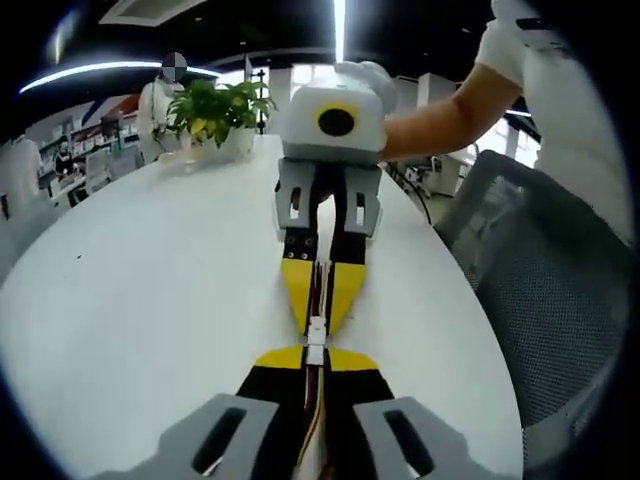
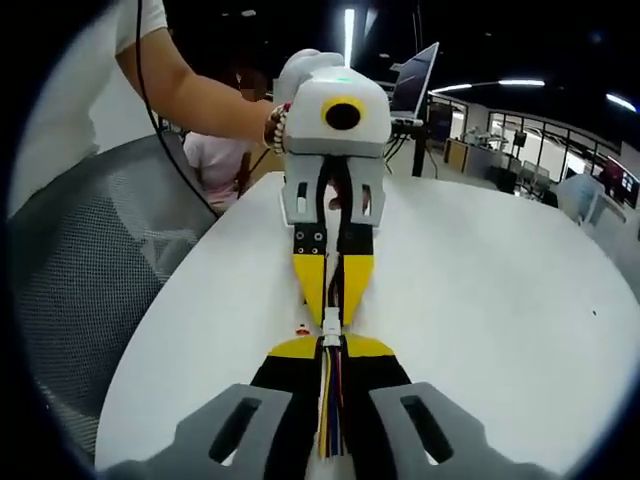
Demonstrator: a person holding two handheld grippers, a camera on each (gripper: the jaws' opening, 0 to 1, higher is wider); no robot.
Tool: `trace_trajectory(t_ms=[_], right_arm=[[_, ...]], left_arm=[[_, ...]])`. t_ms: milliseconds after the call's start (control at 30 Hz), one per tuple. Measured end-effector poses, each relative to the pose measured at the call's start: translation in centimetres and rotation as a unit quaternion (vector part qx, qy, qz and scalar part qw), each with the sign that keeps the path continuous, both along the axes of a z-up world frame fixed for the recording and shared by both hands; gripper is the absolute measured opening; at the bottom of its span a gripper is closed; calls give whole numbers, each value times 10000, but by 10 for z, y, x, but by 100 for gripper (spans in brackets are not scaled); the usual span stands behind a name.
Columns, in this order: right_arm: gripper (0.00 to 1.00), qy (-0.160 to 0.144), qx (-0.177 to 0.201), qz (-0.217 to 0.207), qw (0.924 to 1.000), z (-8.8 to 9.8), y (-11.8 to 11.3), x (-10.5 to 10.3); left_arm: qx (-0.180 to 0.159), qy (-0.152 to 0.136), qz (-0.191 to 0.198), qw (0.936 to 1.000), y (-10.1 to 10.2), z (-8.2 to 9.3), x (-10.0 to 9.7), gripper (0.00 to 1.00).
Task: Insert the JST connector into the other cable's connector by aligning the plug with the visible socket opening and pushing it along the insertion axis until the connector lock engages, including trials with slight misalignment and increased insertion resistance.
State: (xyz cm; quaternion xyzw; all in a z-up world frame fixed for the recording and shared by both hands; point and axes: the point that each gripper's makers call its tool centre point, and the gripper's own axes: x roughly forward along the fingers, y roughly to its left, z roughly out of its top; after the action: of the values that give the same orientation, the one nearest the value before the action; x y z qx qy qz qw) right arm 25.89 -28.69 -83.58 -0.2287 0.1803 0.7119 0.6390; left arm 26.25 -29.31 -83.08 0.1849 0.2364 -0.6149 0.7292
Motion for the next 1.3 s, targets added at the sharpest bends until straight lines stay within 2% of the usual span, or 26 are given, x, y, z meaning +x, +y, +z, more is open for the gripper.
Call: trace_trajectory(t_ms=[233, 933, 1000, 1100, 1167, 1200, 1300], right_arm=[[3, 57, 72, -36, 10000, 2, 0, 1], [3, 146, -13, -182, 9997, -5, 1, 3], [3, 124, 99, -229, 9996, -3, 0, 7], [4, -151, 272, -261, 9992, 1, 0, 16], [4, -184, 288, -304, 9990, 1, -1, 22], [4, -278, 297, -322, 9987, 1, 0, 27], [4, -266, 266, -414, 9984, -2, 0, 37]], left_arm=[[-45, 68, 57, 10000, 2, 1, 1, 0], [223, 98, -3, 9997, -1, -6, 4, 0], [240, 12, 2, 9997, -1, -5, 8, 0], [196, -116, 113, 9997, -1, -1, 17, 0], [175, -128, 183, 9996, -1, 0, 24, 0], [201, -187, 233, 9994, -1, 0, 29, 0], [373, -235, 333, 9985, 0, -4, 40, 0]])
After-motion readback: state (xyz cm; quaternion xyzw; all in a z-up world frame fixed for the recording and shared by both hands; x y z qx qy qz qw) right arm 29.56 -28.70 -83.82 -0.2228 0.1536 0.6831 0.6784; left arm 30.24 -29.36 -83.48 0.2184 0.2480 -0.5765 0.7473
